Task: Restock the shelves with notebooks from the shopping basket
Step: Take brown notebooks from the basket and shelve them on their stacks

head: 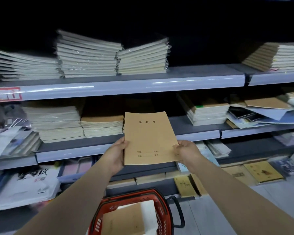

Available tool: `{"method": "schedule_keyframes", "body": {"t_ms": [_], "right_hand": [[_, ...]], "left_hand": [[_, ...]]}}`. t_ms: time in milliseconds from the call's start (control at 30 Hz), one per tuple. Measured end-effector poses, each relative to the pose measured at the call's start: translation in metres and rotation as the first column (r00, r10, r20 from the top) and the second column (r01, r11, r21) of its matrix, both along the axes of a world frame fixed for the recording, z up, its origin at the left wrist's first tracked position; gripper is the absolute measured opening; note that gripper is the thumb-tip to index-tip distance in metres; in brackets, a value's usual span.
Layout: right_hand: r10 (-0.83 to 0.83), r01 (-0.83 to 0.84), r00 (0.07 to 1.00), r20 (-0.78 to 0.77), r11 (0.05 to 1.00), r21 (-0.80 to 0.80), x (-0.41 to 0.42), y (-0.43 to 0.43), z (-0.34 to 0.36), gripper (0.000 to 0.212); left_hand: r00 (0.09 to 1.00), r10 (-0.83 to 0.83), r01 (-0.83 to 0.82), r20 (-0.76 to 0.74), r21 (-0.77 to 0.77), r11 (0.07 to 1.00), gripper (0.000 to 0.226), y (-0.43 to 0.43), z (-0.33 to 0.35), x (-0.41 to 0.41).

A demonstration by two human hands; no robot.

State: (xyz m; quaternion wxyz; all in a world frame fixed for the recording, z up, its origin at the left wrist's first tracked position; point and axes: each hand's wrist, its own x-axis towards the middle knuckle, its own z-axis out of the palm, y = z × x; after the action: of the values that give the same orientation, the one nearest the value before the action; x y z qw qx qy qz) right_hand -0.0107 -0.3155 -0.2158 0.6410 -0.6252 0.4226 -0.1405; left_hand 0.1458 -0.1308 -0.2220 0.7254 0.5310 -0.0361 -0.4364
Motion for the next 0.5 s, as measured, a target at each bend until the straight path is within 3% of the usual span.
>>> {"method": "schedule_keyframes", "body": {"t_ms": [500], "right_hand": [[-0.073,0.071,0.996,-0.048,0.997,-0.031,0.077,-0.018,-0.007,0.015]], "left_hand": [[1.000,-0.015,0.015,-0.009,-0.014,1.000,0.030,-0.027,-0.003,0.080]]}}
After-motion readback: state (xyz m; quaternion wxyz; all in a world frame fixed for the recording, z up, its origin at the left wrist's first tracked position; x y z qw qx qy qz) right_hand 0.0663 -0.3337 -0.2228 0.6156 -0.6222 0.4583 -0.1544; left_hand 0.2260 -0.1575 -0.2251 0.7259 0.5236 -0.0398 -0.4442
